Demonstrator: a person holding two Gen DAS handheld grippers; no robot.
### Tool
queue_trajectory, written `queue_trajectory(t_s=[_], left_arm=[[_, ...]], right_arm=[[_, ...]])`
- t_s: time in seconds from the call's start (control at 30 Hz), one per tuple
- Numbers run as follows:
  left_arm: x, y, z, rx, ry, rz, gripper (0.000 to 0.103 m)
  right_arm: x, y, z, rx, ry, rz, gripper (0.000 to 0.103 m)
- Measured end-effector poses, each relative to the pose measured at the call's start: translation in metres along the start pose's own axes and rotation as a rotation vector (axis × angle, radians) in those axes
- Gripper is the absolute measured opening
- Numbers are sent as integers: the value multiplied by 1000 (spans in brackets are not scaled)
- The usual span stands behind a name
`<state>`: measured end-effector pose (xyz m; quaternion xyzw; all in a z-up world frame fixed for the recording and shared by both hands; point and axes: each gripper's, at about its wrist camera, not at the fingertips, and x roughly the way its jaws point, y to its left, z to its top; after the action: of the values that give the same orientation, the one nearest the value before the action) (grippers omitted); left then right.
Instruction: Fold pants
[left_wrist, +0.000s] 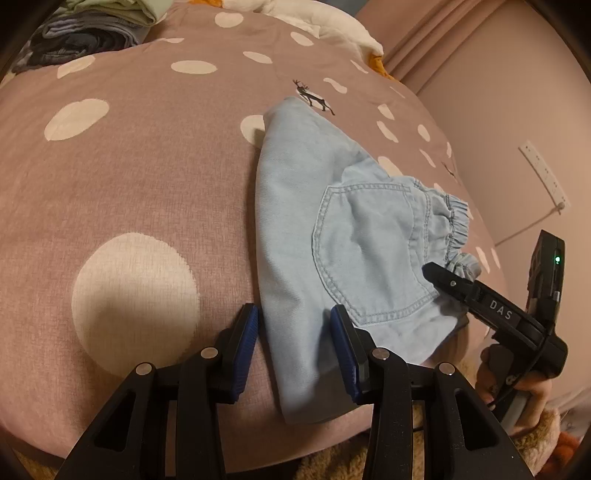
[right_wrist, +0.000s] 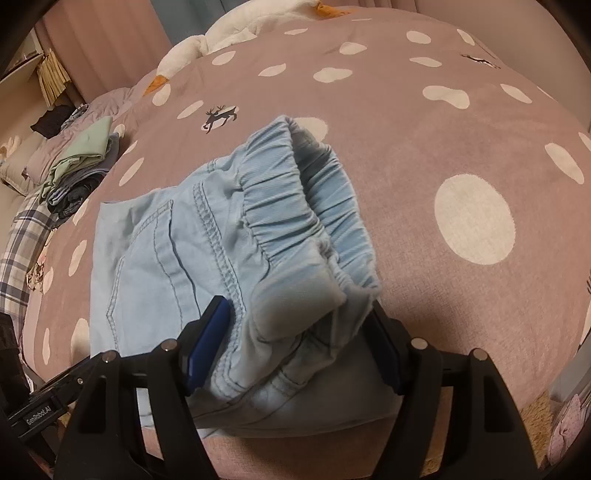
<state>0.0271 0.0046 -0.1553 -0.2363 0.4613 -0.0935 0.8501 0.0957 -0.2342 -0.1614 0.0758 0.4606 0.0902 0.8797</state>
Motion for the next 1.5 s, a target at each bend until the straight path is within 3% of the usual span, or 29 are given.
queue_trajectory(t_s=[0.77,0.93,1.0,1.07,1.13,1.2,1.3,1.4,1.5], left_arm=[[-1,-6,-3,-21,-6,41,42],[-7,-7,-2,-57,26,25,42],[-13,-7,1,-62,41,30,46],[-19,-8,5,-63,17,51,66],[-25,-10,10,-46,-32,78,78],[-23,-13,16,-10,-50,108,78],[-11,-14,22,-3,-34,112,78],[4,-15,26,1,-3,88,78],[17,-15,29,-9,-4,65,76]], right_arm=[[0,2,-1,-8,-15,6,75],[-7,1,0,-3,5,13,73],[-13,-1,2,9,15,28,74],[-24,-7,5,31,5,69,80],[-33,-12,8,52,-19,117,87],[-37,-18,11,72,-47,177,89],[-24,-28,11,121,-12,198,88],[-4,-31,7,154,40,239,90],[3,-26,8,135,29,242,87]])
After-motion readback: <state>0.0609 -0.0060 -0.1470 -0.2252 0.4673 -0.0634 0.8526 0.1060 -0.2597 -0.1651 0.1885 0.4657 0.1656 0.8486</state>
